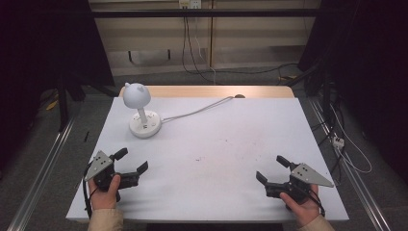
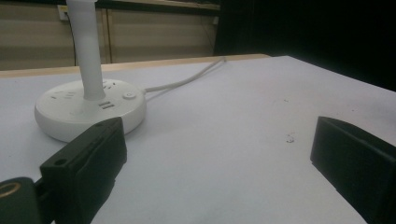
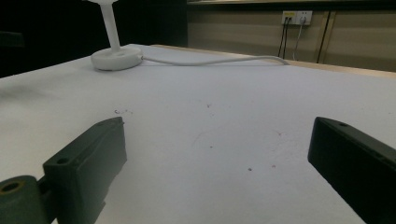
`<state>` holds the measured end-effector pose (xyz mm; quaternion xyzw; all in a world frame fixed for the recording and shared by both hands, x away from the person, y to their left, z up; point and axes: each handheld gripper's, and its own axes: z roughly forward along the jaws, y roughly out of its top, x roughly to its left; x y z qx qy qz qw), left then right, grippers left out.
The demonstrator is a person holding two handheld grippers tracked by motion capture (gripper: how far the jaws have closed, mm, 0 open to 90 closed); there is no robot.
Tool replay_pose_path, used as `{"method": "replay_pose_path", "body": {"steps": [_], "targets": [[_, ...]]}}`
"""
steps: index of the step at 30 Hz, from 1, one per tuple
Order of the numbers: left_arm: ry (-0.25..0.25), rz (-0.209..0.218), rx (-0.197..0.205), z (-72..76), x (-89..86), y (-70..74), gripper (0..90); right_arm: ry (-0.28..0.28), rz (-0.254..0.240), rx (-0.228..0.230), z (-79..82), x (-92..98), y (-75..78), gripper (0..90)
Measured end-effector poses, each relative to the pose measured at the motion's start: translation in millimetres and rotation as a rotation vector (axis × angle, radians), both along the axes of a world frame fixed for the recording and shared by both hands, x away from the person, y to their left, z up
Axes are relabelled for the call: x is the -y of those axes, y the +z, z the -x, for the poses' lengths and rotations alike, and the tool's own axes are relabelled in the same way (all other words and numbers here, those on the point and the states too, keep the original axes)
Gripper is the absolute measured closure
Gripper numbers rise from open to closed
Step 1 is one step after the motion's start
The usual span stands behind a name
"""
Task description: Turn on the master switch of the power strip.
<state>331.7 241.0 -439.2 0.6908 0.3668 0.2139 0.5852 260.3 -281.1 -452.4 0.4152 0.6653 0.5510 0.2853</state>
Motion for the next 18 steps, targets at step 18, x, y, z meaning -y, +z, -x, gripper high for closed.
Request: {"method": "replay_pose_path", "body": {"steps": [18], "targets": [[-0.021, 0.006, 0.013, -7.9, 10.0, 3.8, 3.1, -0.004, 0.001, -0.004, 3.4, 3.7, 1.1, 4.1]]}}
